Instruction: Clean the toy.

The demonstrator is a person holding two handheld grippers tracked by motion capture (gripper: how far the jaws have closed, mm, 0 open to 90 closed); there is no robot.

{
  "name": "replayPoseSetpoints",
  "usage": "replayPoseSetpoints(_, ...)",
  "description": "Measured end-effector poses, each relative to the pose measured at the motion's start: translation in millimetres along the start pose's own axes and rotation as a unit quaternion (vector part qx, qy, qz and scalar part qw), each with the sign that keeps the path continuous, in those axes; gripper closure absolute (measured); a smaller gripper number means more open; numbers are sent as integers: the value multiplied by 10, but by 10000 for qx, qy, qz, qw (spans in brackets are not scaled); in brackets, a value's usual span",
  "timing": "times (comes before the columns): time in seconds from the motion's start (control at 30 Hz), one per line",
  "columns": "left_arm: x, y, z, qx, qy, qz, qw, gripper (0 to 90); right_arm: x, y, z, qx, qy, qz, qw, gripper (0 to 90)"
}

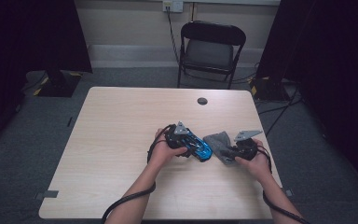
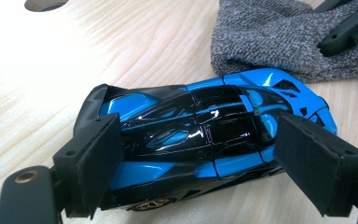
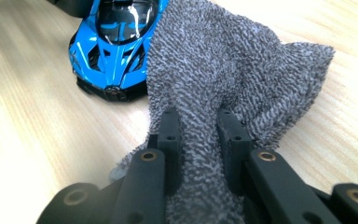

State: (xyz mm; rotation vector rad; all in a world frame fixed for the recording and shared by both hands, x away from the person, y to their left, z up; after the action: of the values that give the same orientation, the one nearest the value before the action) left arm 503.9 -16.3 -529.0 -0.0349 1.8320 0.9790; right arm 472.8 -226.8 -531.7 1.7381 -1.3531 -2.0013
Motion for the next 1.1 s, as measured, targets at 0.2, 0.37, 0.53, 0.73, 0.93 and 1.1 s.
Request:
replayPoseSetpoints(0.2, 0, 0, -3, 5, 11, 7, 10000, 153, 30, 33, 29, -25, -3, -25, 10000, 748)
replayPoseSetpoints(0.37, -2, -2, -9, 12, 22, 16, 10000, 153, 52, 59, 60, -46, -6, -44, 10000, 748)
replayPoseSetpoints(0.53, -3, -3, -10, 13, 13, 26, 10000, 153, 75, 80, 76, -47, -17, -83, 10000, 748)
replayPoseSetpoints(0.73, -7, -5, -10, 9, 7, 49, 10000, 153, 90, 106, 97, -52, 2, -48, 10000, 749)
replayPoseSetpoints(0.93, -6, -5, -12, 7, 6, 53, 10000, 153, 122, 140, 123, -71, -7, -66, 10000, 749)
replayPoseSetpoints(1.1, -5, -6, -12, 5, -7, 51, 10000, 153, 149, 169, 143, -75, -28, -85, 9999, 749)
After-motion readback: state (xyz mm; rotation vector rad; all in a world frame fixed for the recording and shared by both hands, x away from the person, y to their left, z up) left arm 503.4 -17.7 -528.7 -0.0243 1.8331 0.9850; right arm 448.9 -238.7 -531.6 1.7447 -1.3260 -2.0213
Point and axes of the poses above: each handheld gripper's, and its own axes: y roughly backward along the jaws, x roughly out of its underside, z roughly to its left, the point moved 7 cm from there along -y, roughly forward along the jaws, and after that the axes turned 11 degrees about y, right-handed, at the moved point
